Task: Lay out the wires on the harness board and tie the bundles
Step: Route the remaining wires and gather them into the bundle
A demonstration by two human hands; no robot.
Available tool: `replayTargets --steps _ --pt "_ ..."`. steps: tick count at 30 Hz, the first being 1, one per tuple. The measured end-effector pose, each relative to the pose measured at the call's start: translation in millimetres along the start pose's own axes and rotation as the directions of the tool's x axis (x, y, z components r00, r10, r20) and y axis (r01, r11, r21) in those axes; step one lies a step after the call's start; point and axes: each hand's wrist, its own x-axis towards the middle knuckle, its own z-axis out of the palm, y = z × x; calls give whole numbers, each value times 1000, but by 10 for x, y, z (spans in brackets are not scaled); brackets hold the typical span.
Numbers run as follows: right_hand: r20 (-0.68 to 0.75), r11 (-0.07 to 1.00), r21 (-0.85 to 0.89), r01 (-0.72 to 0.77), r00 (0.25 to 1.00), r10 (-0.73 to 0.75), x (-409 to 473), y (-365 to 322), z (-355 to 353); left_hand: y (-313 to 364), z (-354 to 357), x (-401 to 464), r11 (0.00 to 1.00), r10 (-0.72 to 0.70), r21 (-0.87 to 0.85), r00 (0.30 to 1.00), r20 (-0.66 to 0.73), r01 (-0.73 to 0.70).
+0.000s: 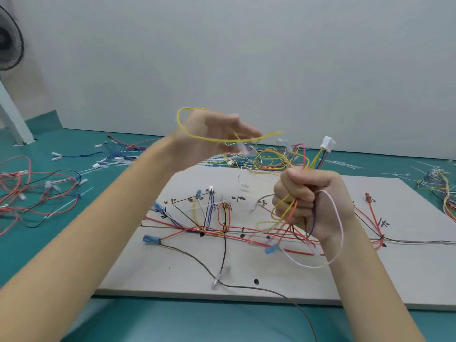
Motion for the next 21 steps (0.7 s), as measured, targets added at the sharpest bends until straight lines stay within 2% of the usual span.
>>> replayTargets --steps 2,5,7,9,11,12,13,15,16,18,21 --pt "152 997 -13 -79 985 80 -12 8 12 87 -93 -143 999 -29 41 951 309 17" --pt "268 980 -123 -157 946 185 -36 3 26 139 -257 -305 976 -55 196 768 638 -93" --pt "301 961 -188 -205 919 255 -45 2 41 159 -342 -339 959 -166 275 650 741 -69" --pt "341 945 -185 -268 885 318 -38 0 59 171 -385 -339 940 -242 338 597 765 -52" --pt "370 932 -161 -326 855 363 -23 6 80 169 -374 -338 937 -262 348 620 740 -20" --pt "370 922 -155 -356 844 388 -17 16 93 157 -342 -335 941 -255 338 664 703 2" --pt "366 909 -153 -387 833 416 -10 27 107 144 -285 -335 945 -237 327 738 632 23" --pt "347 885 -147 -442 815 465 5 58 129 139 -121 -333 951 -177 304 898 403 51" --pt "327 874 -144 -463 812 484 17 71 146 138 -41 -324 955 -146 292 944 296 57" --pt "266 860 -149 -488 818 510 46 99 173 126 107 -307 955 -99 294 980 175 44" --pt "154 840 -197 -505 830 535 58 135 214 132 282 -341 921 -53 389 990 128 -1"
